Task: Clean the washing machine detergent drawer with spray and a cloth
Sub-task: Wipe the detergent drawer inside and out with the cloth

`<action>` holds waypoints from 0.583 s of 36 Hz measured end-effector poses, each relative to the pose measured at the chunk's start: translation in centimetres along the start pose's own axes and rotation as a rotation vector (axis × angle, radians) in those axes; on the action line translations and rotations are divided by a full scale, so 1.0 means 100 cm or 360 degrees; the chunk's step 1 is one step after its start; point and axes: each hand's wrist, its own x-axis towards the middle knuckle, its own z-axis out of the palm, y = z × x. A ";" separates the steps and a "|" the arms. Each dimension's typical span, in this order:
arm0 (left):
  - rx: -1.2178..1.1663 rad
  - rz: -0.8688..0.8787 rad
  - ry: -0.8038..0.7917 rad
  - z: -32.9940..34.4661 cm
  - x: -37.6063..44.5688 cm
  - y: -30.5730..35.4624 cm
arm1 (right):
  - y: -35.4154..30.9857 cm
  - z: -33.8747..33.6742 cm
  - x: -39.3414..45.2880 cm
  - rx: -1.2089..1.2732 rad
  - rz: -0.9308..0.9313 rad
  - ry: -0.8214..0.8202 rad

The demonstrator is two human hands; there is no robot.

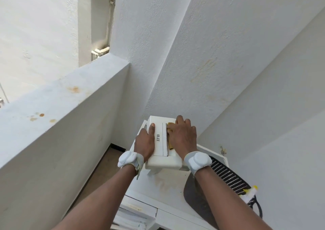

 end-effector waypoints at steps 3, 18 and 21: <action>0.0067 -0.0009 0.0003 0.000 0.003 -0.001 | -0.002 0.000 -0.013 0.0021 0.0000 -0.0138; 0.0134 -0.0035 0.0008 0.011 -0.007 0.012 | 0.042 -0.022 -0.070 0.0566 0.0126 -0.0360; 0.0100 0.0002 -0.0009 0.011 -0.008 0.013 | 0.043 -0.010 -0.073 0.0635 0.0275 -0.0115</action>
